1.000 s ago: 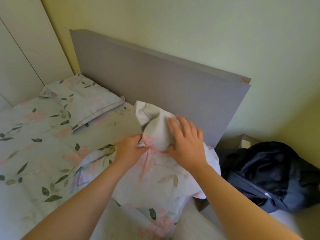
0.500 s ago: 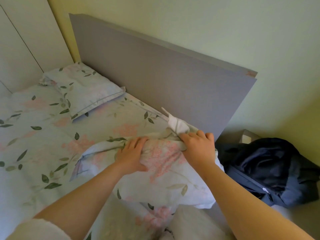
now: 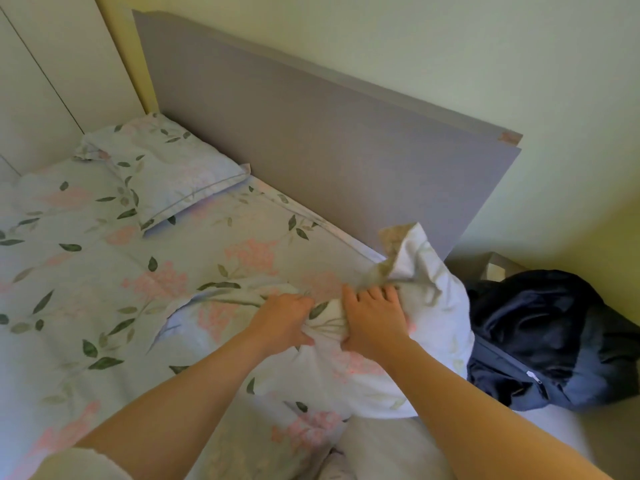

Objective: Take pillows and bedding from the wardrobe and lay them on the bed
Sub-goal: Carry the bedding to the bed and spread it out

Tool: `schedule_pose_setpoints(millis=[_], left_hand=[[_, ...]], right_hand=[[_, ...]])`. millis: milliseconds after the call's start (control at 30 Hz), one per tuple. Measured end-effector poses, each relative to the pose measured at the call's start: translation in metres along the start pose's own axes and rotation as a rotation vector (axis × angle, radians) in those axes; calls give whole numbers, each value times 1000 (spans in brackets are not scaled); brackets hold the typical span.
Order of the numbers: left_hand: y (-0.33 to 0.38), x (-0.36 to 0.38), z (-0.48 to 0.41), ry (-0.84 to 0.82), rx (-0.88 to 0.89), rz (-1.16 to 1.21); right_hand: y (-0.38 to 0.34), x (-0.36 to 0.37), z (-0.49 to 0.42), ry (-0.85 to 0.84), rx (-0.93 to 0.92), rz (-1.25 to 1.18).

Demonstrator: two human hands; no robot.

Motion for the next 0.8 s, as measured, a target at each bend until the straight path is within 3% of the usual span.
schedule_pose_setpoints(millis=[100, 233, 300, 467, 600, 800], left_hand=[[-2, 6, 7, -35, -22, 90], [-29, 21, 12, -202, -101, -183], [-42, 26, 12, -258, -152, -176], [-51, 23, 8, -199, -180, -62], [-69, 23, 12, -267, -271, -155], [-71, 0, 15, -10, -321, -229]], right_hand=[[0, 4, 1, 31, -17, 8], [-3, 6, 1, 83, -23, -43], [-2, 6, 1, 126, -24, -73], [4, 8, -2, 189, 37, -151], [2, 6, -1, 225, 67, -192], [0, -4, 0, 273, 176, -266]])
Point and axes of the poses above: each hand's wrist, its own z-axis away from the middle knuckle, its own x-axis out of the palm, y = z × x, the point moved 5 cm from there along -z, towards the middle knuckle
